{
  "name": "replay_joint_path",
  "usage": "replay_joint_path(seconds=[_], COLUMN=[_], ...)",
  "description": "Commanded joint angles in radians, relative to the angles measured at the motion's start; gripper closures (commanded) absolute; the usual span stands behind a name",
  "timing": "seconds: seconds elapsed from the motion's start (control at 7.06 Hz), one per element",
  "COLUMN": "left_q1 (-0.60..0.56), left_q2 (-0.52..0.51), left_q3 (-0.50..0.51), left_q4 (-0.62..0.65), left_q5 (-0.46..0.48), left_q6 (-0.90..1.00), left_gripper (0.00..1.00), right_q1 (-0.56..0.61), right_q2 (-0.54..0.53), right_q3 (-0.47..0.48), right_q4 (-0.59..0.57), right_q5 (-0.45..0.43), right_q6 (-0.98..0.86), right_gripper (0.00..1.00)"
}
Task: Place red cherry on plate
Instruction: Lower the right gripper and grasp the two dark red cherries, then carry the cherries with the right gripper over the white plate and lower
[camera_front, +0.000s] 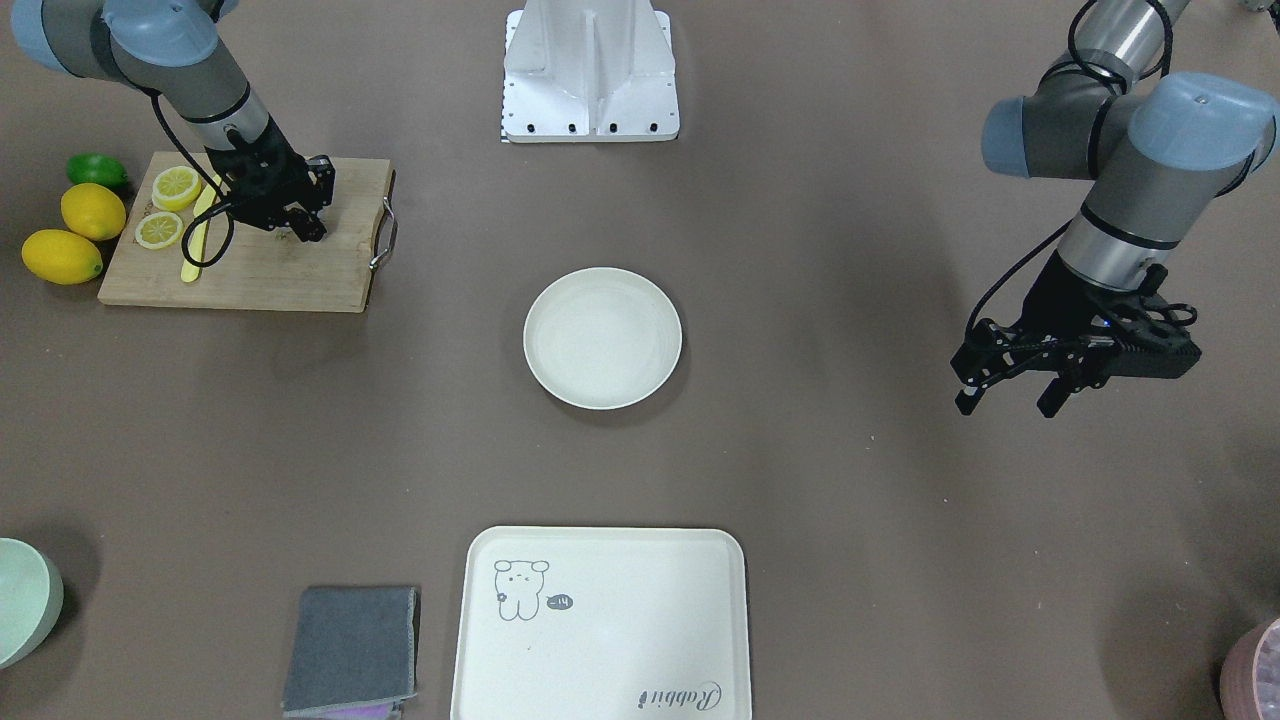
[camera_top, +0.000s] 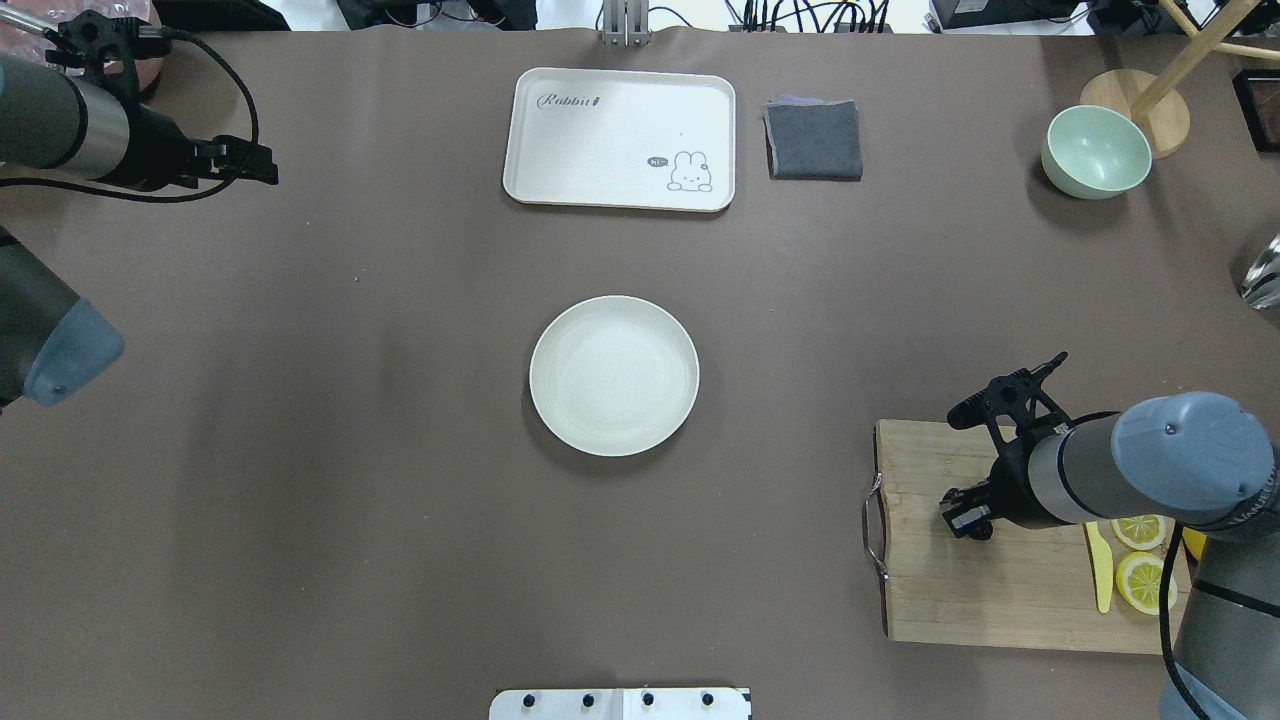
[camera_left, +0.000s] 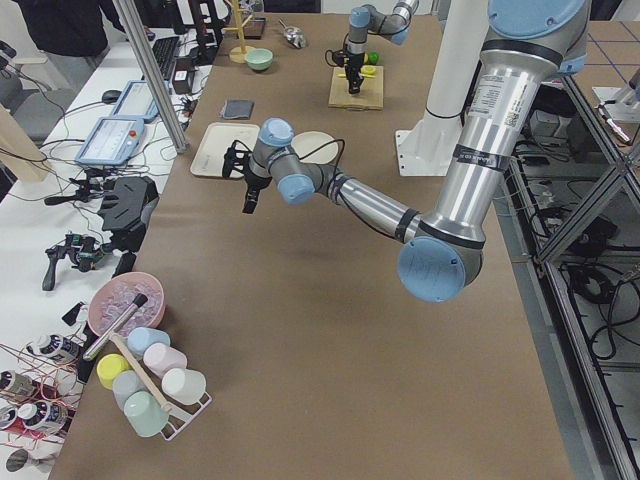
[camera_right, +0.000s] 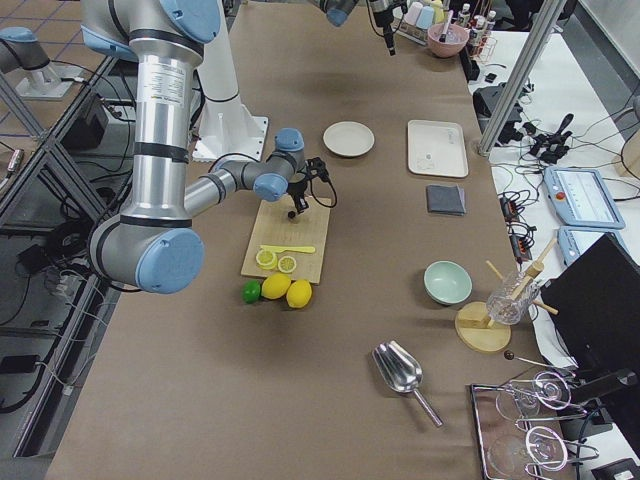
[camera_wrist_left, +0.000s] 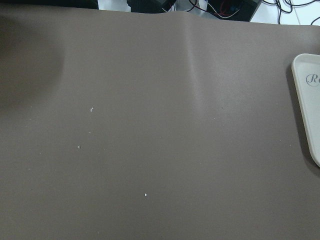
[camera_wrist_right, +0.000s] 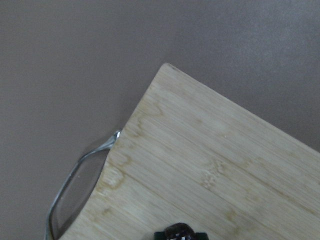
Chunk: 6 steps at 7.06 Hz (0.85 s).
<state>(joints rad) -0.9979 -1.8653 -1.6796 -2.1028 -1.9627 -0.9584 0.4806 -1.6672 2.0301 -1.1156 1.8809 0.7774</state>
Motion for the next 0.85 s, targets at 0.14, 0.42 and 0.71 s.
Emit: replay_joint_path(seconds=[0.14,0.42,0.71], left_q1=[-0.105,-0.171,-0.211], left_q2=[0.003,0.073,0.115], left_q3=[0.038,0.072,0.089], left_q4=[0.02,0.024,0.033], left_q5=[-0.095,-0.172,-0.188], left_q6=[0.142,0.148,0.15], left_gripper=[0.02,0.02,0.02], right_q1=[0.061,0.064,0.062], right_q2=[0.262,0.522,0.755], right_q3=[-0.008,-0.062,-0.285], right_q4=[-0.237,-0.445,-0.441], right_q5=[0.058,0.052,0.037], right_q6=[0.002,0.072,0.169], right_gripper=[1.0,1.0,1.0])
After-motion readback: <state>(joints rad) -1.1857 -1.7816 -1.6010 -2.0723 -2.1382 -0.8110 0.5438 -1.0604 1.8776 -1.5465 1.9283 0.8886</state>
